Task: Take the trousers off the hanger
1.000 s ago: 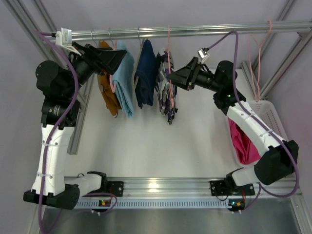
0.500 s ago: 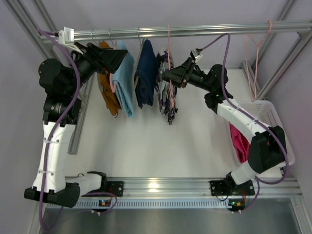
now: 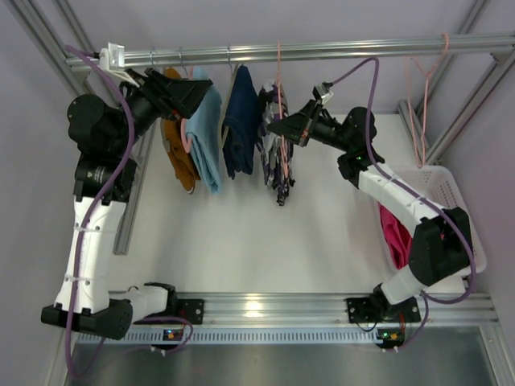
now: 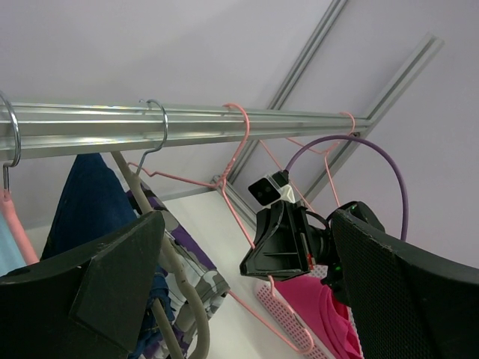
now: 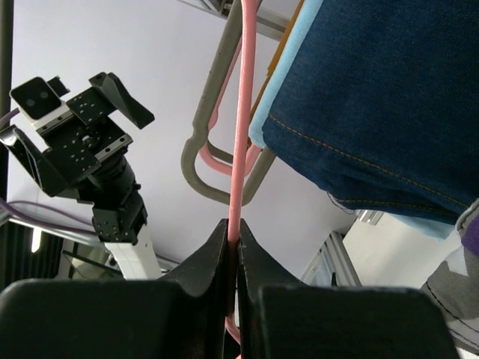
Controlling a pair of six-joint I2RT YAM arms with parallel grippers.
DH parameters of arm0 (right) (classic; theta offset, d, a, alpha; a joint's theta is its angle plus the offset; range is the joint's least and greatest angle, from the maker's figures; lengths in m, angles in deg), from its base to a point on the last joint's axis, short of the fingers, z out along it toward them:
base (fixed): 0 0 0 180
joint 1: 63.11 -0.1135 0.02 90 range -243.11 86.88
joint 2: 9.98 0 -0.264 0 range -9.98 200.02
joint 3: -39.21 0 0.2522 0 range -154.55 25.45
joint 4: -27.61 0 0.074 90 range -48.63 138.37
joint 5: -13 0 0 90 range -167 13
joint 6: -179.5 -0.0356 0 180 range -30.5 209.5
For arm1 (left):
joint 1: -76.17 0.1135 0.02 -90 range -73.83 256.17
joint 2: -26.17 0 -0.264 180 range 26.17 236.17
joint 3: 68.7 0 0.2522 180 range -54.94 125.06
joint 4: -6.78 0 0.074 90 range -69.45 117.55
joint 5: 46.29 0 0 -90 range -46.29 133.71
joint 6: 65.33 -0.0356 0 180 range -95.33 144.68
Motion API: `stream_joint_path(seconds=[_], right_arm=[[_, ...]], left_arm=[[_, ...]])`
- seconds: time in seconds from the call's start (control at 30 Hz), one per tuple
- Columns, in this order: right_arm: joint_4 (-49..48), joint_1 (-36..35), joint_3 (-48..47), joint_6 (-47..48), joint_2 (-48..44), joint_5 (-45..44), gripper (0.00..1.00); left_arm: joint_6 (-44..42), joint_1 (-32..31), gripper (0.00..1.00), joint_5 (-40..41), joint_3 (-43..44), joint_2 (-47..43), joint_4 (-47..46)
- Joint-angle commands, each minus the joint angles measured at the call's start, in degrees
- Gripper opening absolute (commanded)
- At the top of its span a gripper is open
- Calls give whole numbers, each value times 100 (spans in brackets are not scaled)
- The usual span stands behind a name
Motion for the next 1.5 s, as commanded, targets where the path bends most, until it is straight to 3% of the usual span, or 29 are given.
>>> stream_joint_path(seconds=[0.0, 0.6, 0.73, 0.9, 1.17, 1.47], right_arm=[[-795, 61, -769, 211, -301, 15, 0], [-513, 307, -1500, 914, -609, 86, 0], [-364, 430, -1298, 967, -898, 191, 0], [-57, 439, -639, 1273, -1618, 288, 0], [664, 456, 231, 1618, -2577, 192, 0], [708, 447, 890, 1634, -3201, 25, 0]], left_arm=[[74, 29, 98, -104, -41, 7, -355], [214, 38, 98, -227, -199, 42, -469], [328, 29, 97, -490, -243, 59, -644], [864, -23, 96, -1430, -489, 182, -1251], [557, -866, 94, -1984, -481, 464, -1128], [935, -2114, 84, -1879, -68, 1245, -1190]])
